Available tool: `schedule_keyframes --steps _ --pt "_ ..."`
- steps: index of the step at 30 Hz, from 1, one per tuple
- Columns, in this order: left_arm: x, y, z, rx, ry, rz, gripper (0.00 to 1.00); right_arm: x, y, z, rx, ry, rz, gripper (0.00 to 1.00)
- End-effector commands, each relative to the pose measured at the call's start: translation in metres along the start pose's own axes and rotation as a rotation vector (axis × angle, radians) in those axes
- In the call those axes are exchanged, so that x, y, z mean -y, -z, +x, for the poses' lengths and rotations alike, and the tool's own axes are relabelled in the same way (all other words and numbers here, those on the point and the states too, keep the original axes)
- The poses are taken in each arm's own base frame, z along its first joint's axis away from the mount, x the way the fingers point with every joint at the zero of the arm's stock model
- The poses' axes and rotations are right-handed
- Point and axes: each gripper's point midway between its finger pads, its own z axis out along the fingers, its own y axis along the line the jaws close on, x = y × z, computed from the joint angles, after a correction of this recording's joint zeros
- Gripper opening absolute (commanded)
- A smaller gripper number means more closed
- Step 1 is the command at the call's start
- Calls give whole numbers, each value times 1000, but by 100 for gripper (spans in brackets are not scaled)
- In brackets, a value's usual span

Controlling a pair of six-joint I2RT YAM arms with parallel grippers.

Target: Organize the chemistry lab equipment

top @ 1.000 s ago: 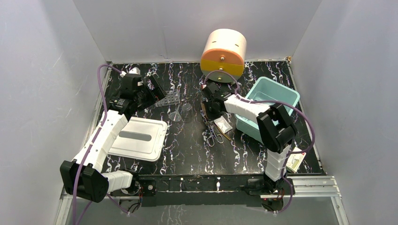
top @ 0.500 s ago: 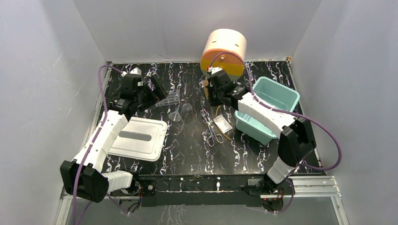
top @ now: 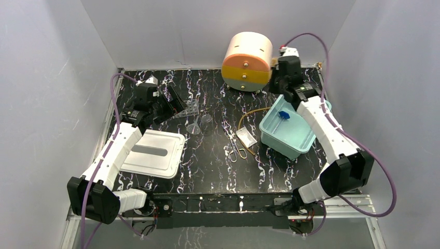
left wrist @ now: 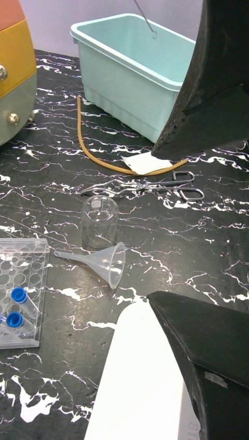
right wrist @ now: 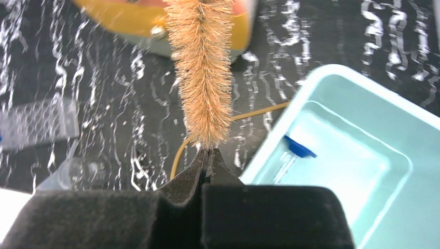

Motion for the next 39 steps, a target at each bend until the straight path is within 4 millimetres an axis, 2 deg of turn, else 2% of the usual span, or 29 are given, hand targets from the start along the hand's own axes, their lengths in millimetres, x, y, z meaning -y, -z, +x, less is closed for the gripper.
schedule_keyframes --steps 1,6,12,16,25,34,39 --pt "4 1 1 -9 6 29 98 50 24 -23 64 -176 137 3" --pt "3 0 1 -9 8 25 98 93 27 13 -18 -359 243 4" --pt "3 -1 1 -9 9 21 98 114 19 52 -110 -466 287 5" --pt "4 -3 0 -14 9 21 98 115 8 77 -176 -528 274 5" --pt "2 -4 1 -16 9 13 98 101 -28 130 -330 -582 193 5" --pt "2 -5 1 -19 6 9 98 102 -59 152 -395 -587 194 6" --pt "5 -5 2 -33 -11 27 98 106 -67 143 -369 -578 213 9"
